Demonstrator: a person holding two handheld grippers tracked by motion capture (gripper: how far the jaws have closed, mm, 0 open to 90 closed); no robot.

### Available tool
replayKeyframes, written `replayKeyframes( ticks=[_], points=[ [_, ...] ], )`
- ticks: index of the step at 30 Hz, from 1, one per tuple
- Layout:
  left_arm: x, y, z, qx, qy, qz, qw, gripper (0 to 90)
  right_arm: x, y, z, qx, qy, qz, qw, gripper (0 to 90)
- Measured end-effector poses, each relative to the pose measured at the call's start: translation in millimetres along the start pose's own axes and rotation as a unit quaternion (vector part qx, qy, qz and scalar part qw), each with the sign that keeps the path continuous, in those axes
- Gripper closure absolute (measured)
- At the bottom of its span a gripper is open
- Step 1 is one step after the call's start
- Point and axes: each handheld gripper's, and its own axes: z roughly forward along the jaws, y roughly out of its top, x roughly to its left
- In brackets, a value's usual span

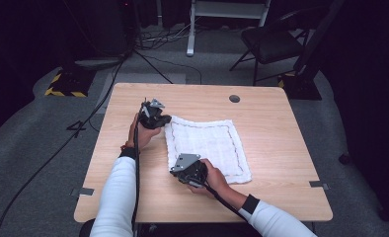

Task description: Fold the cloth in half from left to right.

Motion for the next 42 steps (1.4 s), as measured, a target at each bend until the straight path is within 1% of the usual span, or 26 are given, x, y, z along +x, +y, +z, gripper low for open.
replayKeyframes(
  ticks=[2, 4, 6, 7, 8, 10, 11, 13, 14, 15, 17, 20, 22, 25, 30, 31, 34, 37, 40, 42],
  points=[
    [-2.2, 2.6, 0.8, -0.005, -0.002, -0.001, 1.0000, 84.4, -1.4, 0.1, -2.7, -0.004, -0.003, 0.005, 1.0000, 85.5],
    [-6.2, 6.4, 3.7, -0.005, -0.001, 0.005, 1.0000, 84.6, -2.9, -1.3, -5.3, -0.006, -0.001, 0.010, 0.9999, 85.5],
    [-9.9, 10.1, 6.8, -0.005, -0.002, 0.011, 0.9999, 84.7, -5.3, -4.4, -11.0, -0.009, -0.001, 0.014, 0.9999, 85.5],
    [-12.8, 12.2, 8.8, -0.006, -0.003, 0.009, 0.9999, 84.7, -6.6, -6.0, -13.7, -0.010, -0.002, 0.016, 0.9998, 85.6],
    [-15.3, 15.6, 11.5, -0.007, -0.004, 0.013, 0.9999, 84.7, -8.6, -8.4, -17.7, -0.012, -0.004, 0.019, 0.9997, 85.6],
    [-21.0, 21.6, 16.5, -0.008, -0.004, 0.018, 0.9998, 84.7, -14.0, -15.9, -27.4, -0.013, -0.006, 0.031, 0.9994, 85.6],
    [-24.6, 24.7, 20.2, -0.007, -0.007, 0.018, 0.9998, 84.7, -16.1, -19.9, -32.0, -0.012, -0.009, 0.033, 0.9993, 85.6],
    [-31.3, 30.7, 26.8, -0.002, -0.008, 0.026, 0.9996, 84.8, -19.9, -27.6, -40.8, -0.012, -0.012, 0.037, 0.9992, 85.7],
    [-35.5, 33.9, 31.1, -0.004, -0.012, 0.024, 0.9996, 84.8, -22.1, -32.3, -46.2, -0.013, -0.013, 0.043, 0.9989, 85.7],
    [-39.3, 37.6, 35.1, -0.002, -0.012, 0.030, 0.9995, 84.8, -24.8, -36.9, -51.2, -0.014, -0.016, 0.047, 0.9987, 85.7],
    [-48.1, 44.4, 43.1, -0.002, -0.017, 0.033, 0.9993, 84.8, -31.6, -46.8, -61.8, -0.015, -0.024, 0.059, 0.9979, 85.7],
    [-59.6, 53.7, 53.7, -0.001, -0.021, 0.045, 0.9988, 84.8, -39.3, -56.4, -72.0, -0.016, -0.031, 0.074, 0.9967, 85.8],
    [-66.0, 58.8, 59.1, 0.001, -0.025, 0.049, 0.9985, 84.9, -42.7, -62.0, -78.3, -0.015, -0.036, 0.073, 0.9966, 85.8],
    [-74.5, 65.7, 66.3, -0.002, -0.026, 0.054, 0.9982, 84.9, -46.2, -68.9, -86.5, -0.018, -0.042, 0.081, 0.9956, 85.8],
    [-85.0, 73.6, 72.0, -0.010, -0.028, 0.062, 0.9976, 84.9, -52.0, -79.3, -100.1, -0.023, -0.055, 0.086, 0.9945, 85.8],
    [-86.5, 74.6, 72.7, -0.011, -0.028, 0.063, 0.9975, 84.9, -53.7, -82.7, -102.4, -0.023, -0.056, 0.093, 0.9938, 85.8],
    [-91.4, 78.4, 75.1, -0.019, -0.033, 0.064, 0.9972, 84.9, -56.0, -90.4, -106.4, -0.017, -0.062, 0.100, 0.9930, 85.8],
    [-97.3, 82.1, 77.8, -0.024, -0.036, 0.067, 0.9968, 84.9, -57.1, -95.8, -111.5, -0.013, -0.067, 0.098, 0.9928, 85.9],
    [-102.8, 86.0, 80.7, -0.026, -0.038, 0.072, 0.9963, 84.9, -60.8, -100.1, -118.7, -0.015, -0.068, 0.108, 0.9918, 85.9],
    [-106.6, 88.7, 82.5, -0.029, -0.041, 0.073, 0.9961, 84.9, -62.5, -102.3, -122.7, -0.015, -0.070, 0.107, 0.9916, 85.9]
  ],
)
